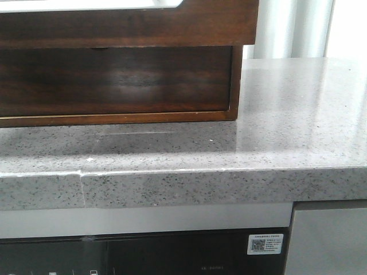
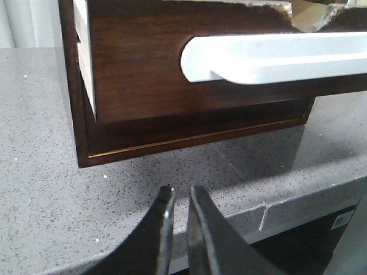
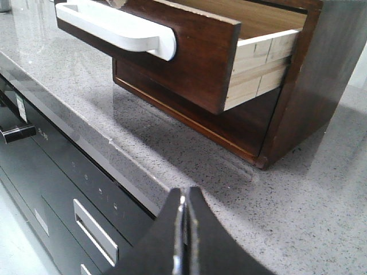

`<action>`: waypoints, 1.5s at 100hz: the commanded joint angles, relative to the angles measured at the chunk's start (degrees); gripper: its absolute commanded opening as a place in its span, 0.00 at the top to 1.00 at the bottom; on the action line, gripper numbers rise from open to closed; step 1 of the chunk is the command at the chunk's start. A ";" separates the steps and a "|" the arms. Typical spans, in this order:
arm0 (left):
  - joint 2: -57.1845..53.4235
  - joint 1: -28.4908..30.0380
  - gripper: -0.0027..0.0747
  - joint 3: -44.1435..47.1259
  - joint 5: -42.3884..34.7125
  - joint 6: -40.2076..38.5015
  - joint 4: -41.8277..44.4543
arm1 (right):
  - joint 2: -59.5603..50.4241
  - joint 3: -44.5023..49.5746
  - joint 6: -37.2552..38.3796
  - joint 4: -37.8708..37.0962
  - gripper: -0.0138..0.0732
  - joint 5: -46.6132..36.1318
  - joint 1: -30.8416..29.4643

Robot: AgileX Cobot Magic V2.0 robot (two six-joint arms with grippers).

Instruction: Put scissors in drawer with both arms

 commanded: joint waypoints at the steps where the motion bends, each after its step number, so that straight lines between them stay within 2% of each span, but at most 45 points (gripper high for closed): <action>1: -1.18 -0.22 0.96 -0.29 -5.28 0.00 -0.90 | 0.53 -1.43 0.08 -0.13 0.95 -4.43 -0.33; 12: -1.18 0.68 0.96 2.79 -9.74 -0.33 -0.30 | 0.53 -1.43 0.08 -0.13 0.95 -4.43 -0.33; 37: -1.91 8.08 0.96 9.47 -28.01 -0.72 1.74 | 0.53 -1.43 0.08 -0.13 0.95 -4.30 -0.33; 58: -1.91 15.64 0.96 13.06 -34.01 -1.15 3.61 | 0.53 -1.43 0.08 -0.13 0.95 -4.30 -0.33; 64: -2.02 17.44 0.96 15.11 -37.52 -5.02 4.99 | 0.53 -1.43 0.08 -0.13 0.95 -4.30 -0.33; 72: -2.02 19.32 0.96 14.89 -35.09 -9.73 6.93 | 0.53 -1.43 0.08 -0.13 0.95 -4.30 -0.33; 98: -2.02 20.54 0.96 14.89 -26.98 -9.62 9.94 | 0.53 -1.43 0.08 -0.13 0.95 -4.30 -0.33; 124: -2.02 20.43 0.96 14.89 -12.52 -0.36 9.94 | 0.53 -1.43 0.08 -0.13 0.95 -4.30 -0.33; 150: -2.02 20.43 0.96 14.89 -12.59 -0.27 9.94 | 0.53 -1.43 0.08 -0.13 0.95 -4.30 -0.33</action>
